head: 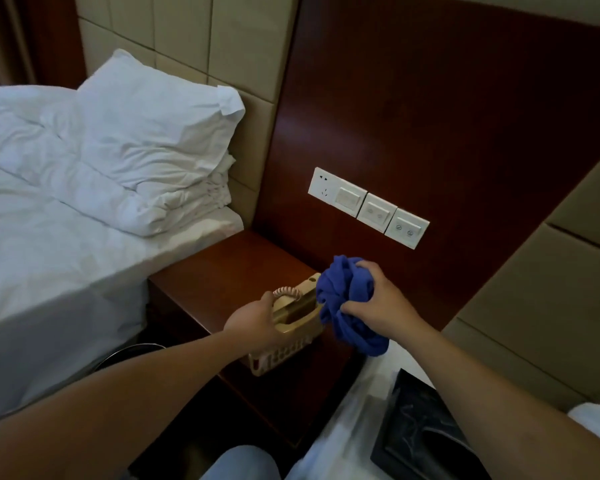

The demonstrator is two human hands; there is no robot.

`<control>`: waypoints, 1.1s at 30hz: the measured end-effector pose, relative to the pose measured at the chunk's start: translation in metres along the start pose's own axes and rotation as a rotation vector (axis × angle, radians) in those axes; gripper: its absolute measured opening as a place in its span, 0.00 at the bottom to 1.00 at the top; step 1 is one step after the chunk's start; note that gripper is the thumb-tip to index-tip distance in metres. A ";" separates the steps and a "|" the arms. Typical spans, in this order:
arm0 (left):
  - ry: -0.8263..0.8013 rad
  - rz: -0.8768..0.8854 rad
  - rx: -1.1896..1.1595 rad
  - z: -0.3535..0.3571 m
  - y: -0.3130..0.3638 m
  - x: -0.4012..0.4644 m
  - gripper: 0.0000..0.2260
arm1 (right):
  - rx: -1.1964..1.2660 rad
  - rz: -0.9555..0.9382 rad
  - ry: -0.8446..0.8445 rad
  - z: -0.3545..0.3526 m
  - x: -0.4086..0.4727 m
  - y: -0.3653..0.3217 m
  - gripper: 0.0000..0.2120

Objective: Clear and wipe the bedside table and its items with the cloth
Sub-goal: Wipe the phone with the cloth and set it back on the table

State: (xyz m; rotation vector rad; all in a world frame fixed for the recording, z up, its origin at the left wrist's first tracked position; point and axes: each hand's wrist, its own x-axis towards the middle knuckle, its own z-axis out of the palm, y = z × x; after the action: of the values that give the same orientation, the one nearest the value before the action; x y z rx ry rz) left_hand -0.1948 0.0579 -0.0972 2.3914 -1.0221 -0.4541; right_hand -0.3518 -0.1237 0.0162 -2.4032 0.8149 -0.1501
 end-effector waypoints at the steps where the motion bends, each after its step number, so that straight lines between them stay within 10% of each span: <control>1: -0.007 0.027 0.028 -0.001 -0.001 0.006 0.37 | -0.097 -0.025 0.007 0.002 0.012 -0.005 0.39; 7: -0.067 0.097 0.123 0.001 -0.018 0.030 0.36 | -0.556 -0.082 -0.033 0.034 0.087 -0.027 0.37; 19: -0.018 0.128 -0.034 0.002 -0.035 0.031 0.34 | -0.487 -0.195 -0.094 0.086 0.073 -0.056 0.29; 26: -0.008 0.116 0.054 0.011 -0.027 0.023 0.39 | -0.510 0.177 0.156 0.070 0.093 -0.030 0.29; 33: -0.006 0.071 -0.027 0.004 -0.025 0.021 0.30 | -0.616 -0.135 -0.054 0.087 0.059 -0.054 0.30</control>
State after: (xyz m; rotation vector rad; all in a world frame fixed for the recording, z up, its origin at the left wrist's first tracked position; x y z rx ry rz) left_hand -0.1689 0.0555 -0.1168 2.3230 -1.0933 -0.4467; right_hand -0.2518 -0.0805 -0.0287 -3.0240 0.7502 0.1361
